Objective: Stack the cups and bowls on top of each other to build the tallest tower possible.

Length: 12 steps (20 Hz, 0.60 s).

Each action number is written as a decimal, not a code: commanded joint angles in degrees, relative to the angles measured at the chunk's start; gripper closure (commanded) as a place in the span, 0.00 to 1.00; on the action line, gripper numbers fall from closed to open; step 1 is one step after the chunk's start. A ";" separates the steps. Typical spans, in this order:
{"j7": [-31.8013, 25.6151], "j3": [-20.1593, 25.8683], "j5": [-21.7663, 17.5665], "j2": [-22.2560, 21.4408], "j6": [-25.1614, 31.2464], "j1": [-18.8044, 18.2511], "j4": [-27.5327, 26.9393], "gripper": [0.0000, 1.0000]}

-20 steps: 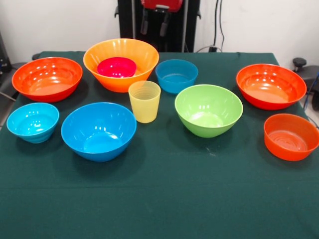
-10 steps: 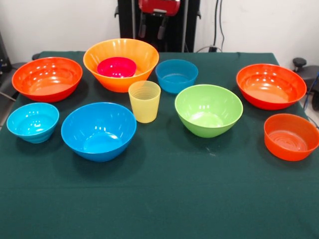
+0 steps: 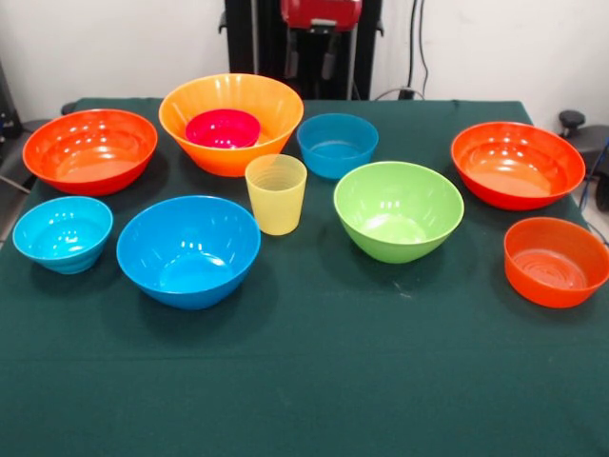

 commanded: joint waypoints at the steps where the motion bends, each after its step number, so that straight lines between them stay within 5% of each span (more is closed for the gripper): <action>1: 4.88 13.50 -0.96 -6.69 2.04 -1.98 3.93 0.00; 12: 6.23 1.74 5.27 6.73 -6.15 12.14 -5.77 0.00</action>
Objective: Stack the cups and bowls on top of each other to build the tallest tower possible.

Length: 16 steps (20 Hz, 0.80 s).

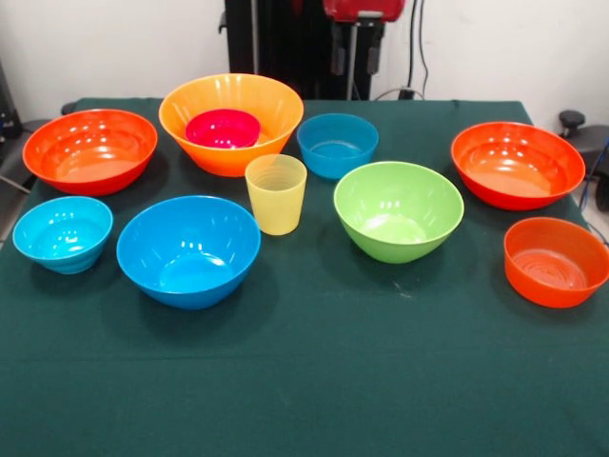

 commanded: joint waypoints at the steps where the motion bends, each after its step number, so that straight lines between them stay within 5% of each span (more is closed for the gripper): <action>1: 6.23 0.50 4.37 9.95 -6.65 4.88 -6.83 0.00; 10: 5.05 -3.10 6.65 18.24 -13.10 7.18 -9.65 0.00; 16: 4.97 -0.65 3.15 20.66 -14.53 2.26 -9.74 0.00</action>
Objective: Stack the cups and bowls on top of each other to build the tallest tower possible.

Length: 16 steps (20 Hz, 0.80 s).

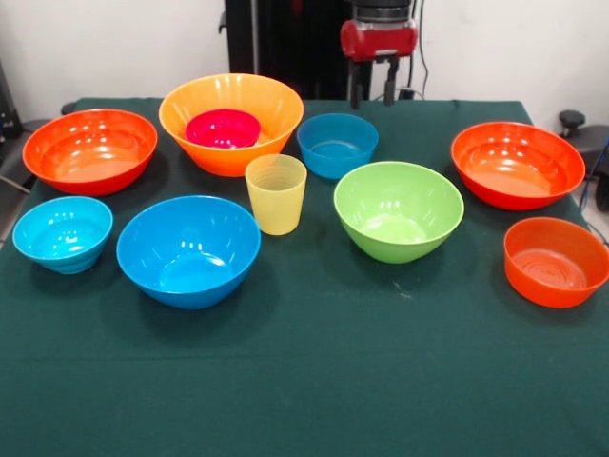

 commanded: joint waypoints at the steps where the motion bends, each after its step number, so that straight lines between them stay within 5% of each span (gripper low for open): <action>1: 4.75 3.89 -1.14 6.29 -3.24 -3.84 -6.15 0.00; 16: 4.07 0.00 6.36 13.75 -9.34 -0.19 -10.49 0.00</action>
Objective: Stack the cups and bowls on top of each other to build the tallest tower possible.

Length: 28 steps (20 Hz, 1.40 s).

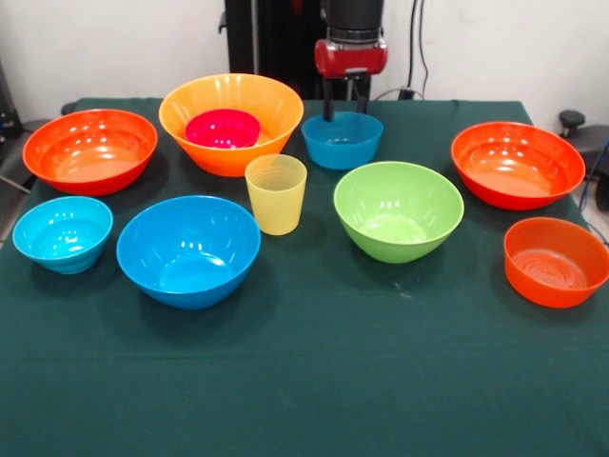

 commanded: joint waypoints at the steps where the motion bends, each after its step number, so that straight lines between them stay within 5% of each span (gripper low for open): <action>1: 4.04 2.88 5.28 4.20 -3.32 2.11 -8.58 0.00; 10: 4.20 2.02 6.23 4.31 -3.14 2.99 -8.44 0.00; 11: 4.23 1.95 6.23 4.24 -2.77 3.01 -8.40 1.00; 24: 4.55 3.24 2.53 -1.19 2.99 1.04 -6.08 1.00; 26: 4.61 4.39 0.30 -5.80 6.79 -0.44 -3.54 1.00; 28: 4.42 9.60 -4.43 -15.08 13.70 -5.51 1.34 1.00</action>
